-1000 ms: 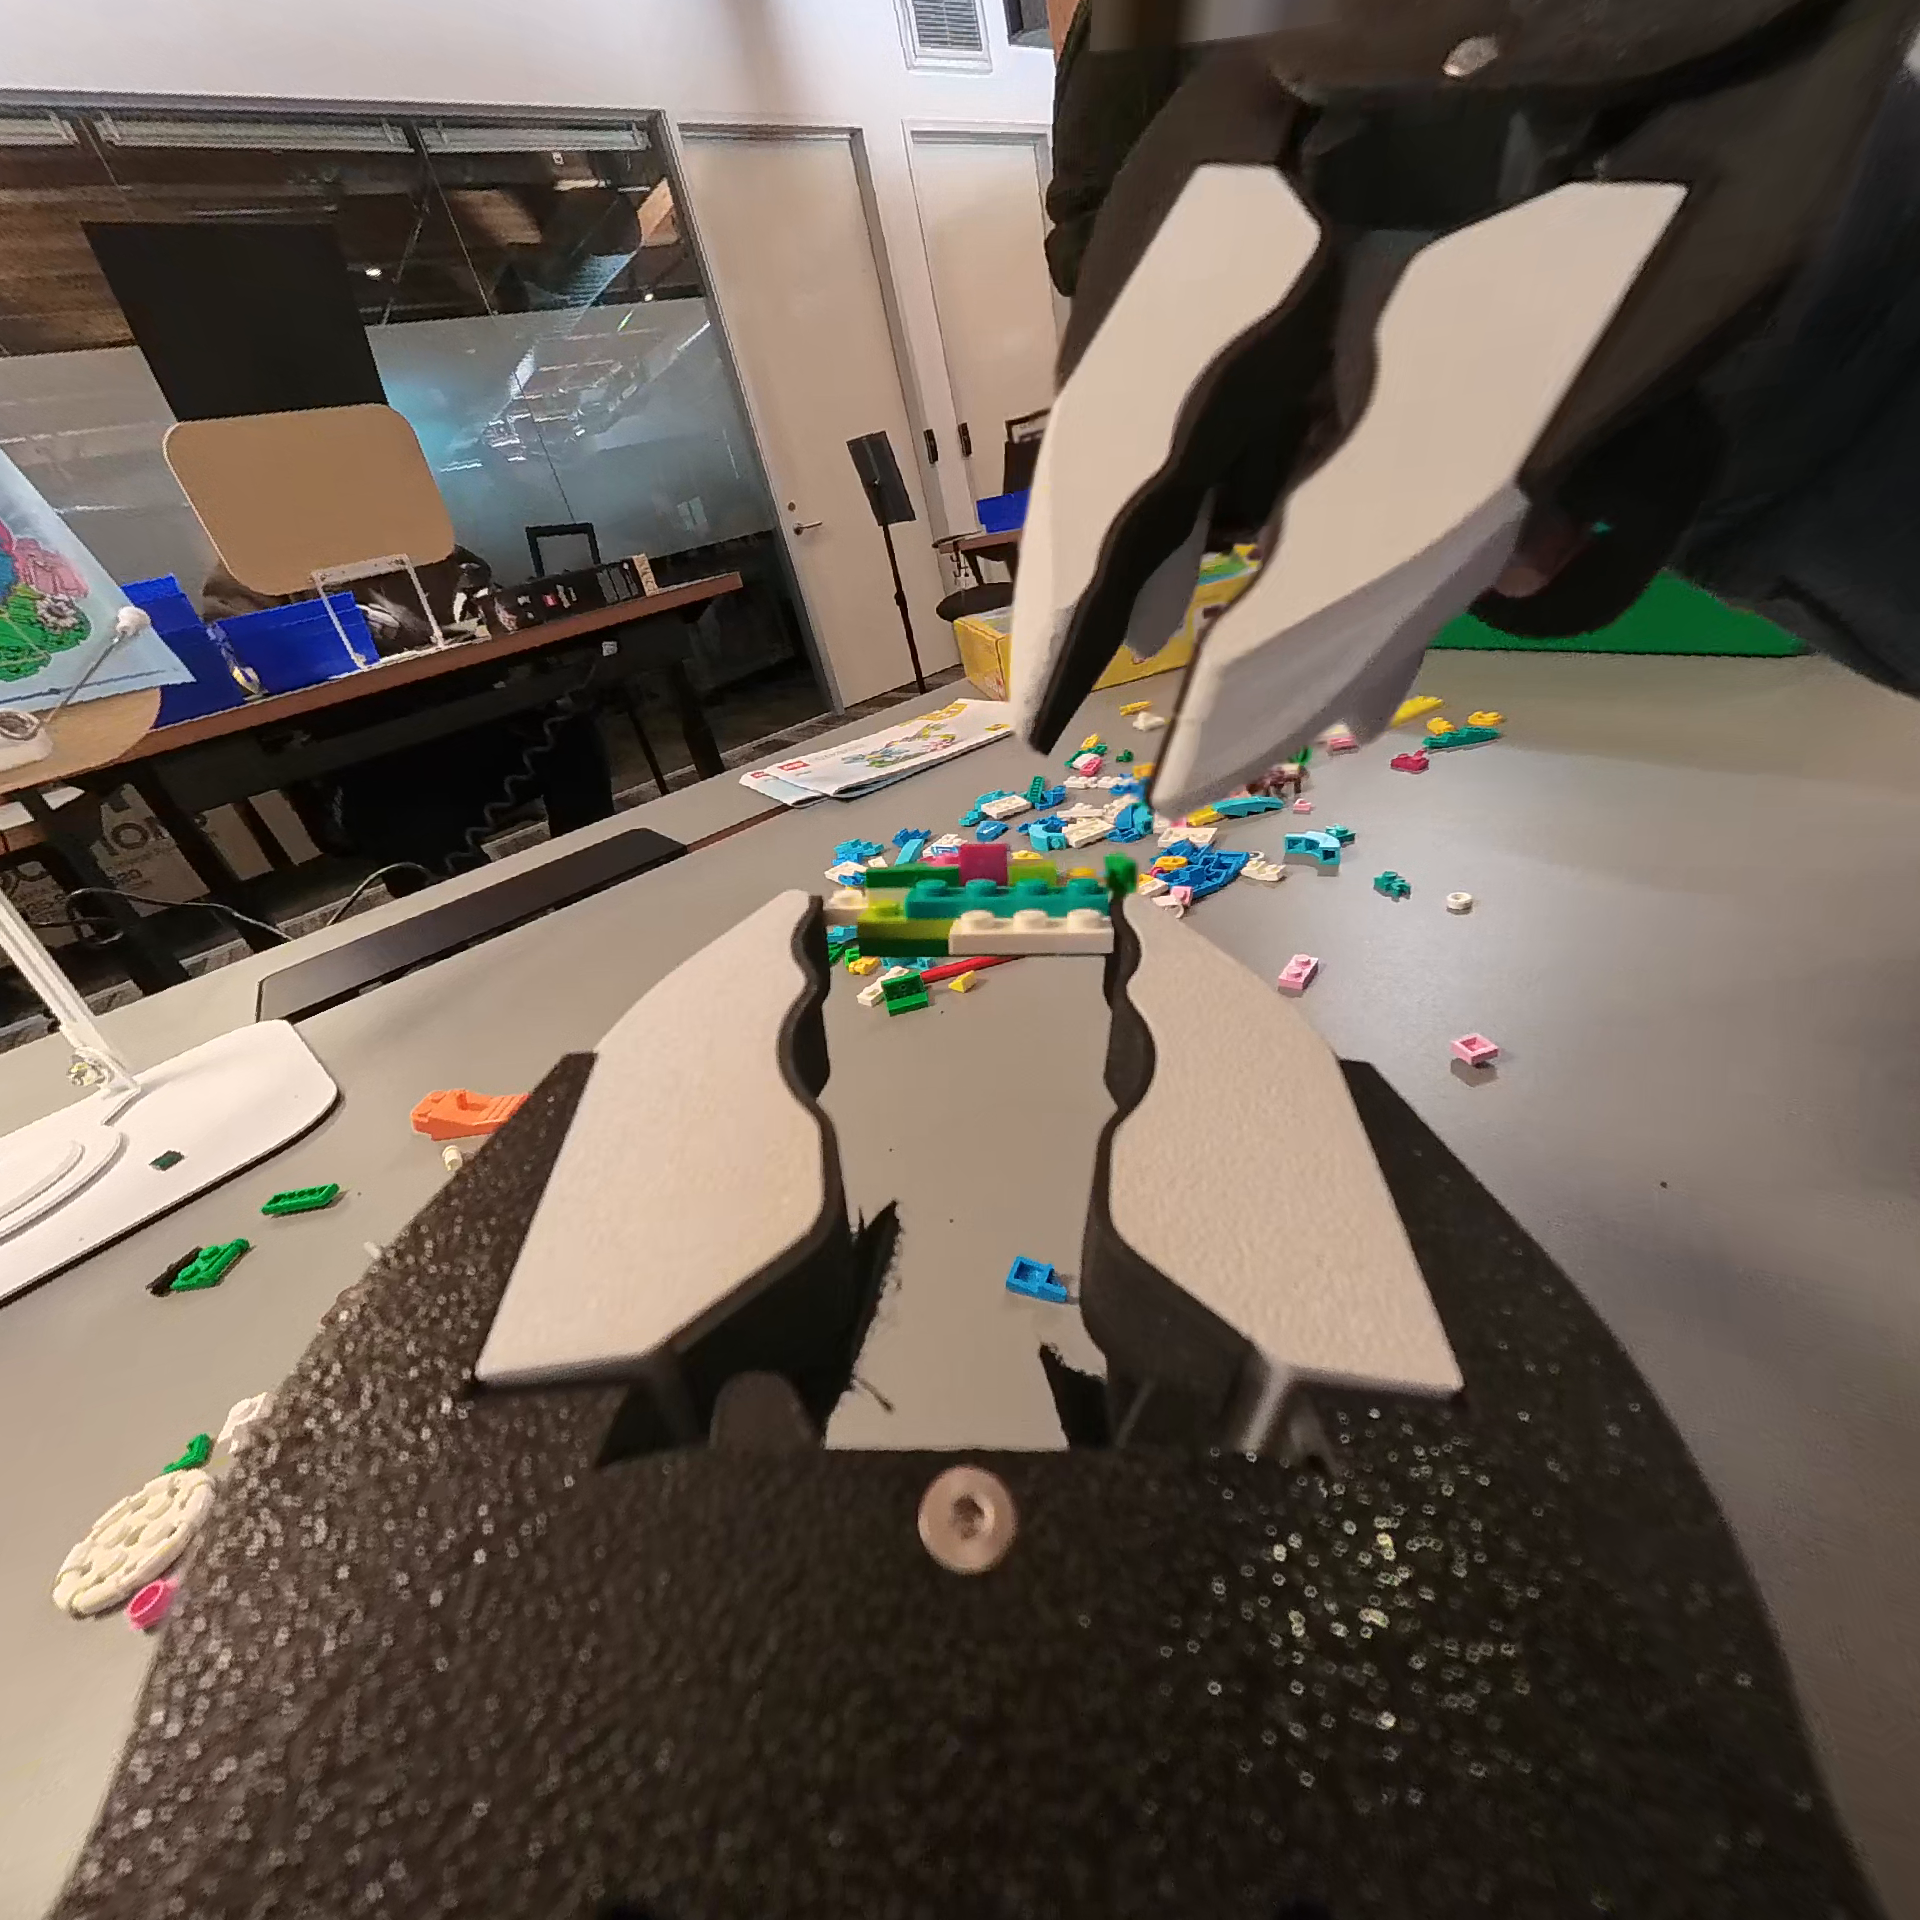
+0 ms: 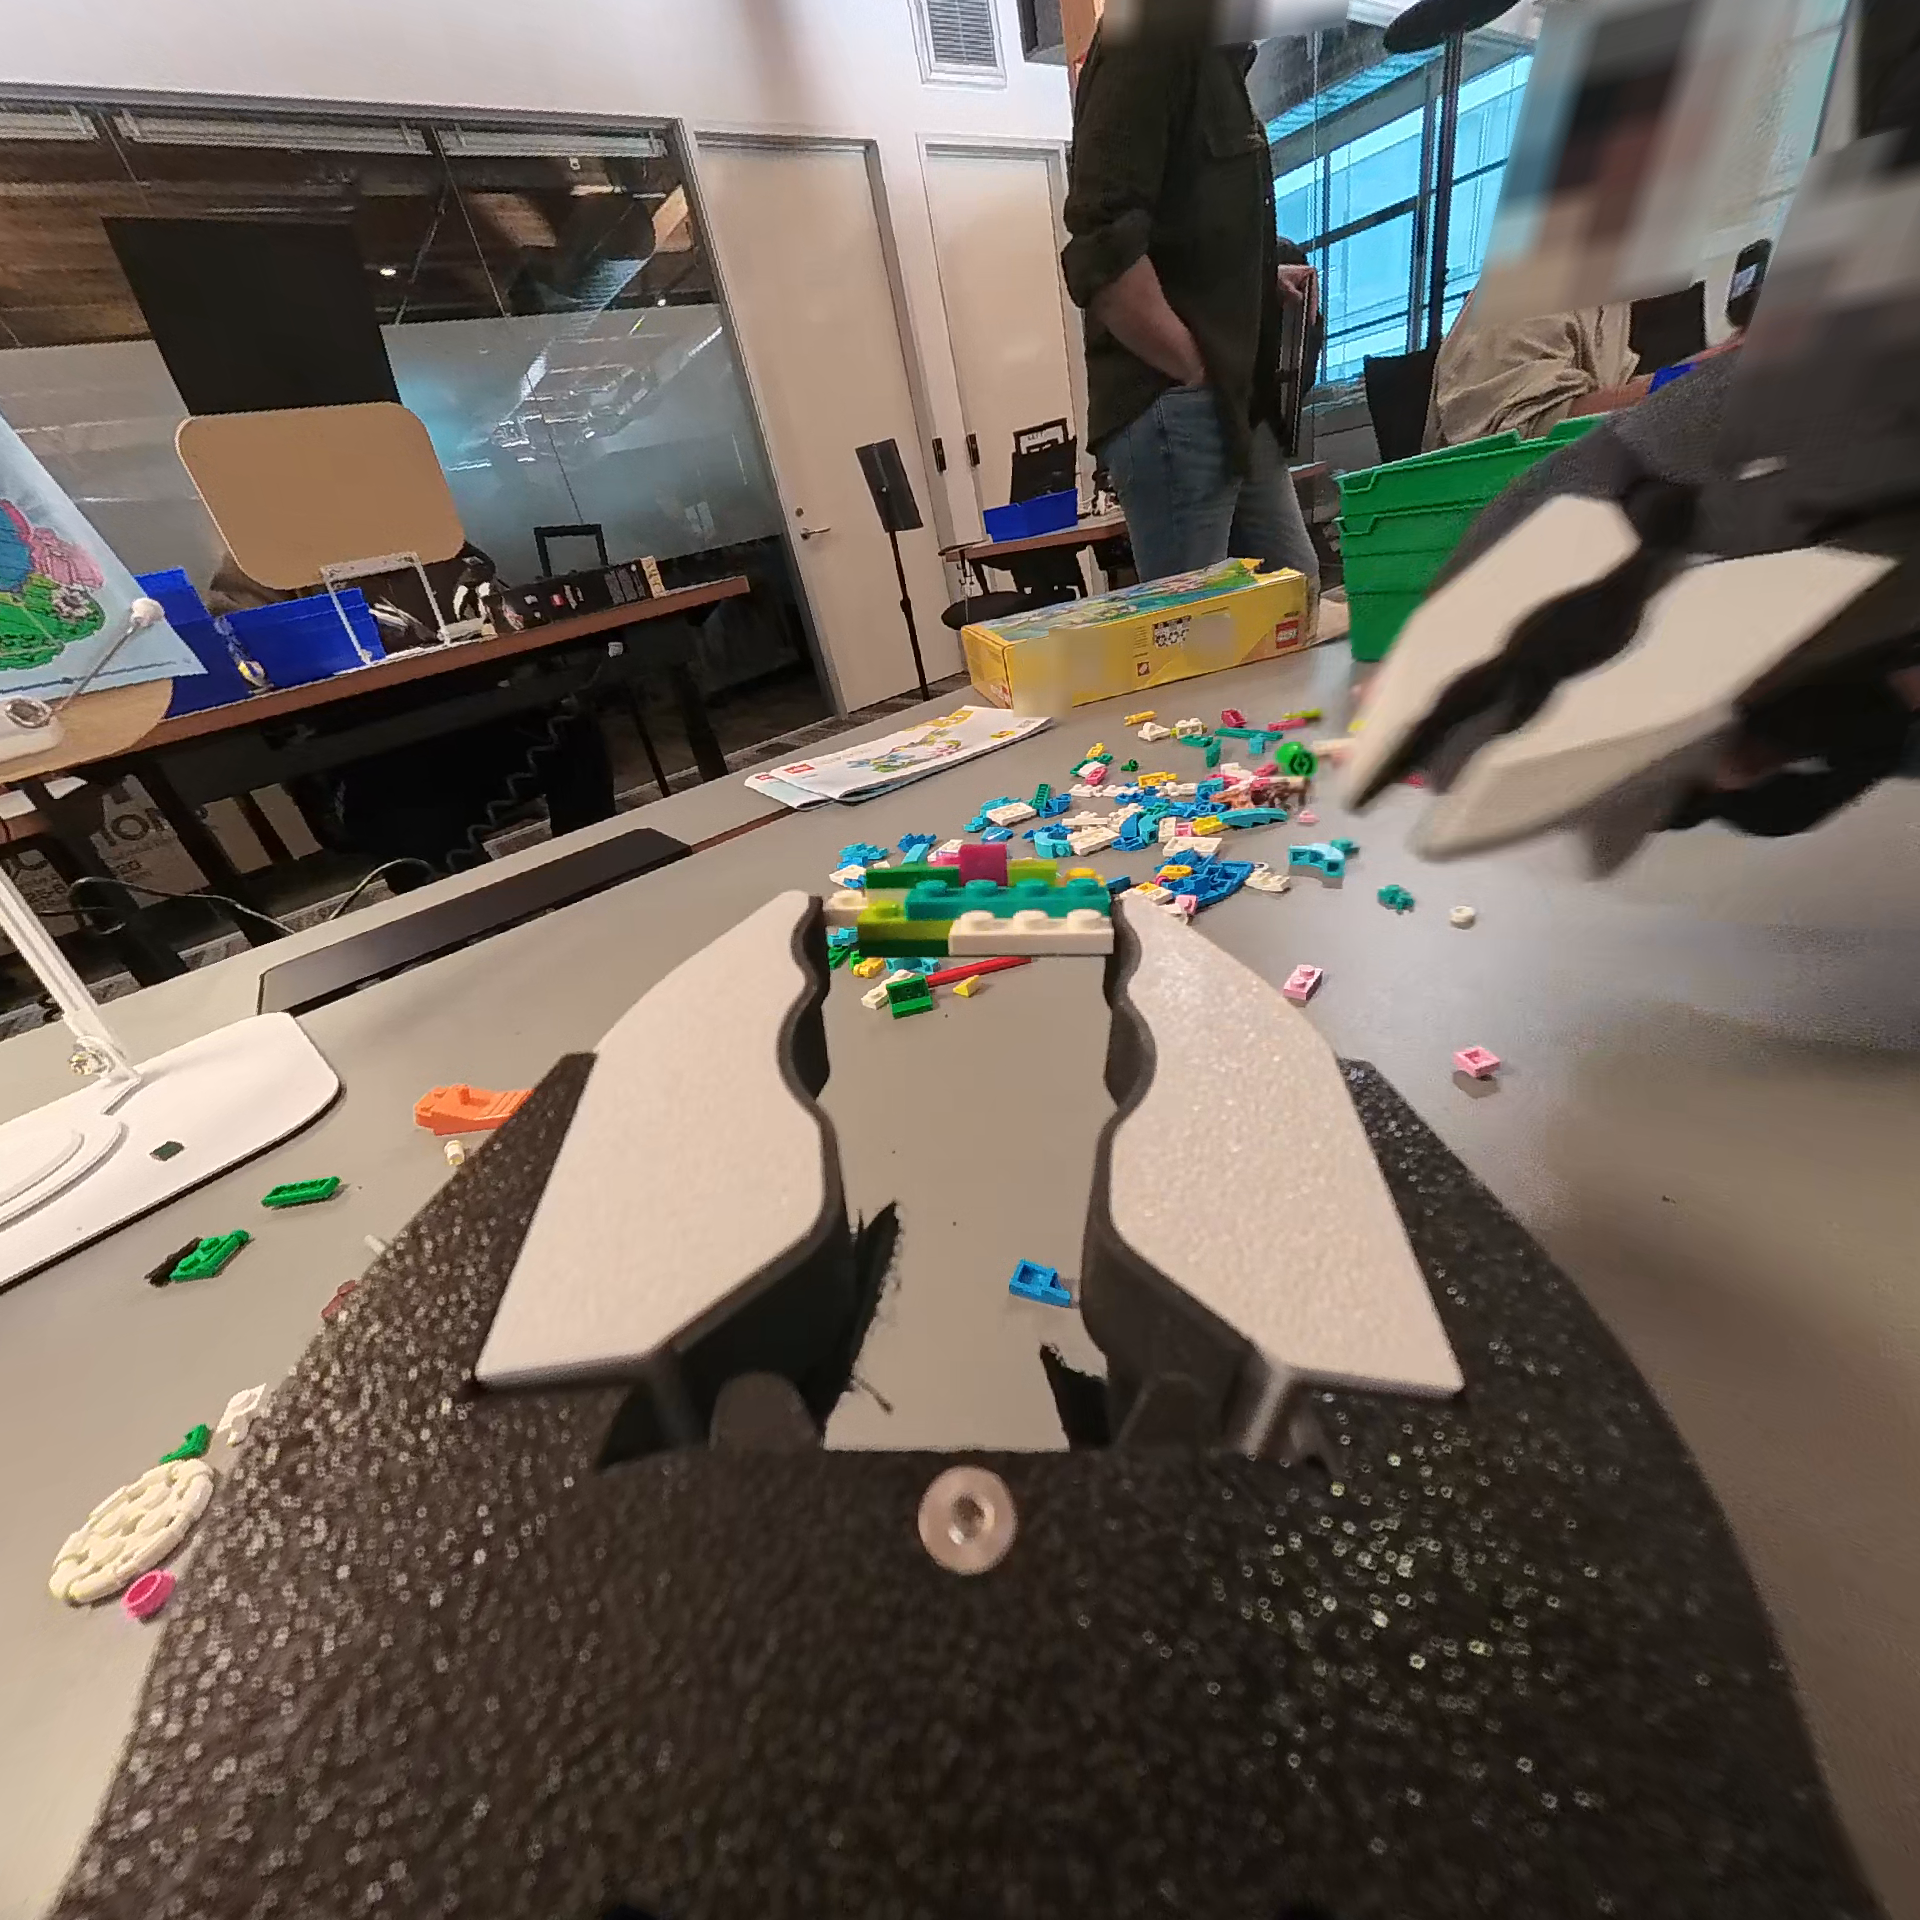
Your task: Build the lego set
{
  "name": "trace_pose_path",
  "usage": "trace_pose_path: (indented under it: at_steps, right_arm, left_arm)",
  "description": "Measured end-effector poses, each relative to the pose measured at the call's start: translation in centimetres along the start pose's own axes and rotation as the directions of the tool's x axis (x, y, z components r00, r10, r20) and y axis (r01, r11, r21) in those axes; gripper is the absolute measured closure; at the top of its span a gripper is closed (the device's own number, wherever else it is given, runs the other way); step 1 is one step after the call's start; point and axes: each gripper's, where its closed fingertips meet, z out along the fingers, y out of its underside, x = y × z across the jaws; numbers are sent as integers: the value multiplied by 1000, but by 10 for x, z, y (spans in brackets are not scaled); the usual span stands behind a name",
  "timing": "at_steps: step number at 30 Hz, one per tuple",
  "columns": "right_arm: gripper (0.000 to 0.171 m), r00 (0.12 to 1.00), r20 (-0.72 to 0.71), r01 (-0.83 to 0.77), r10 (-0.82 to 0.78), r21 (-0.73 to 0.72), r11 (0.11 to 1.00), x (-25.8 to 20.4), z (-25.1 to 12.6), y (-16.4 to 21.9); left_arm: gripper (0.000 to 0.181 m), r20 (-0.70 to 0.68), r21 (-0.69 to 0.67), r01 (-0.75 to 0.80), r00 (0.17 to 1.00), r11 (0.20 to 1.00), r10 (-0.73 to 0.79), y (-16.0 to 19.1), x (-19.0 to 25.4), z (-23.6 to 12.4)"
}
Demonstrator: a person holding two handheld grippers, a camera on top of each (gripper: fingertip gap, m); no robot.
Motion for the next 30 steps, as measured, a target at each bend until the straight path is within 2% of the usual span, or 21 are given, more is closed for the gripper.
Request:
trace_pose_path:
  at_steps: [3, 7, 14, 30]
  right_arm:
    - [156, 970, 244, 39, -3, -145, 989, -53, -27, 17]
    - [155, 934, 349, 39, 82, -327, 944, -94, -55, 51]
    - [156, 921, 358, 2, 151, -392, 920, -122, -66, 72]
    - [170, 944, 301, -11, 136, -383, 924, -108, -51, 78]
  left_arm:
    - [131, -4, 0, 7, 1000, 1000, -7, 0, 0, 0]
    - [131, -6, 1, 12, 1000, 1000, -12, 0, 0, 0]
    - [131, -7, 0, -2, 1000, 1000, 2, 0, 1, 0]
    - [131, -9, -3, -5, 1000, 1000, 5, 0, 2, 0]
